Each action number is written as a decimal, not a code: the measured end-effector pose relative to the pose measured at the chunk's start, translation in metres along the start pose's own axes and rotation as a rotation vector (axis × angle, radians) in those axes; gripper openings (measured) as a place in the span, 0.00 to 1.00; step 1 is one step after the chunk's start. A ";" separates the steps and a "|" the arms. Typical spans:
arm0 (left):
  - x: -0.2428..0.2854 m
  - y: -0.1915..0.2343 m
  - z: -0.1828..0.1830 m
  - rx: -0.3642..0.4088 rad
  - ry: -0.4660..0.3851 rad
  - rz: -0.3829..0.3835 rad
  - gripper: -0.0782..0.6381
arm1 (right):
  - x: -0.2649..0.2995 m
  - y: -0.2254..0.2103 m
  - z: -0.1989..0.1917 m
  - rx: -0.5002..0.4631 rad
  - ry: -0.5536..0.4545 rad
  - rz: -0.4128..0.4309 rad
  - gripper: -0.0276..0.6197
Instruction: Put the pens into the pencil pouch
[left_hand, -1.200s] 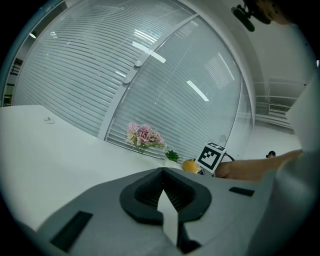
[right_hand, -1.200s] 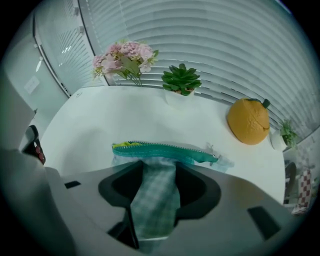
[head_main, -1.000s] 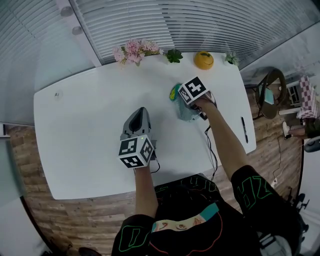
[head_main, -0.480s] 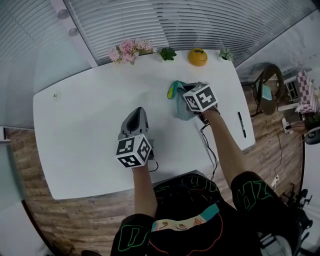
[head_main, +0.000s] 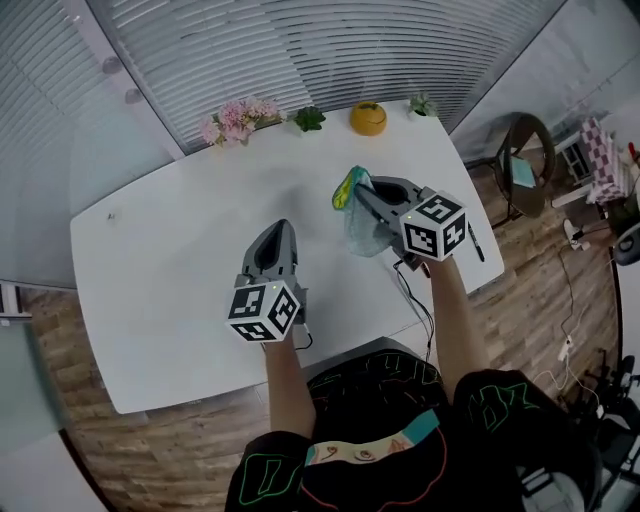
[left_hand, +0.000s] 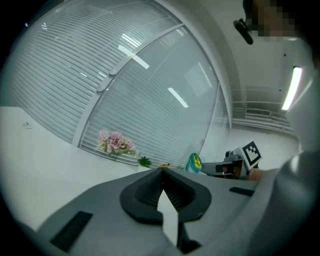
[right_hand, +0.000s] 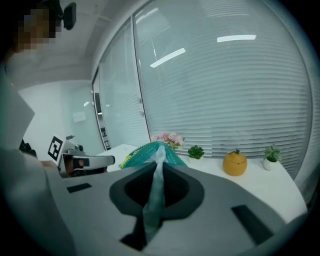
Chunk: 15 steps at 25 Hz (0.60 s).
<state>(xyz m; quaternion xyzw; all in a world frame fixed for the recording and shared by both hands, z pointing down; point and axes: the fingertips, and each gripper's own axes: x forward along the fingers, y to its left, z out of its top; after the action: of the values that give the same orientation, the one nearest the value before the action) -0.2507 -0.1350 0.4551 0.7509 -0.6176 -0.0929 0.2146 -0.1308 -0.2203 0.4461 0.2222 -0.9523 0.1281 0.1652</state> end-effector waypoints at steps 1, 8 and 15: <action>0.000 -0.008 0.005 0.013 -0.015 -0.039 0.10 | -0.009 0.006 0.007 0.003 -0.045 0.026 0.08; -0.007 -0.081 0.039 0.126 -0.095 -0.383 0.10 | -0.069 0.058 0.043 -0.019 -0.270 0.275 0.08; -0.027 -0.139 0.051 0.165 -0.115 -0.668 0.14 | -0.115 0.091 0.059 -0.064 -0.403 0.474 0.09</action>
<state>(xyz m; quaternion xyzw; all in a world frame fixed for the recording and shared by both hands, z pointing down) -0.1536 -0.0992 0.3453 0.9200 -0.3540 -0.1499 0.0756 -0.0910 -0.1165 0.3340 0.0098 -0.9947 0.0865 -0.0544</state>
